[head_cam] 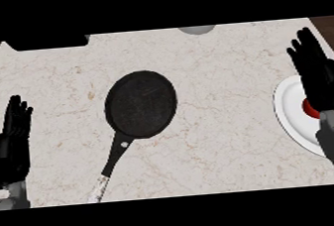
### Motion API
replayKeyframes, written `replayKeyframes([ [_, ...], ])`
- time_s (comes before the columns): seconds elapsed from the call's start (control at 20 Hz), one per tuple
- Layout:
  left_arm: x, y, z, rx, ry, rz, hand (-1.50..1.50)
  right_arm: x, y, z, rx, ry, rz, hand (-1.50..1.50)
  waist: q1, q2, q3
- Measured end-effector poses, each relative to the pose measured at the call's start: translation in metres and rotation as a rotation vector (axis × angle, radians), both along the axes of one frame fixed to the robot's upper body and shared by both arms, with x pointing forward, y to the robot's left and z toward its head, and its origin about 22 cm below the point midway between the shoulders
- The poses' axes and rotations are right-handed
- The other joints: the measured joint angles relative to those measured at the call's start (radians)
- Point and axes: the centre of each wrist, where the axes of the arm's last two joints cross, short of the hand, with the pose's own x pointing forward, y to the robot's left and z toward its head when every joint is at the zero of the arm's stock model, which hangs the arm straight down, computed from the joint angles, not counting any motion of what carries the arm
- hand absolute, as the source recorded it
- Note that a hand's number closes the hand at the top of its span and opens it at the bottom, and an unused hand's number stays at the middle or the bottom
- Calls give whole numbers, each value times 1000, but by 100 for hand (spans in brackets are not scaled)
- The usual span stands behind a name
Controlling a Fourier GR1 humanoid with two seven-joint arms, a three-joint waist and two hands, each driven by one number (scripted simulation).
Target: Pick the tomato from the plate and place it in the pan
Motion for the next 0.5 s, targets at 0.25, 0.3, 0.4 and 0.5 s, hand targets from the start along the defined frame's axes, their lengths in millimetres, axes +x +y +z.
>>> replayKeyframes([
  [0.25, -2, 17, -5, 71, 137, 27, 0, 3, -27, 20, 87, -110, 230, -150, 10, 19, 17],
  [0.3, -3, 23, -6, 91, 178, 36, 0, 4, -28, 26, 112, -141, 298, -150, 11, 22, 20],
  [0.4, -8, 28, -12, 97, 228, 53, 0, 3, -48, 37, 64, -201, 204, 150, -17, 25, 23],
  [0.5, -11, 33, -15, 109, 281, 59, 0, -3, -77, 36, -85, -167, 113, 150, -17, 34, 17],
])
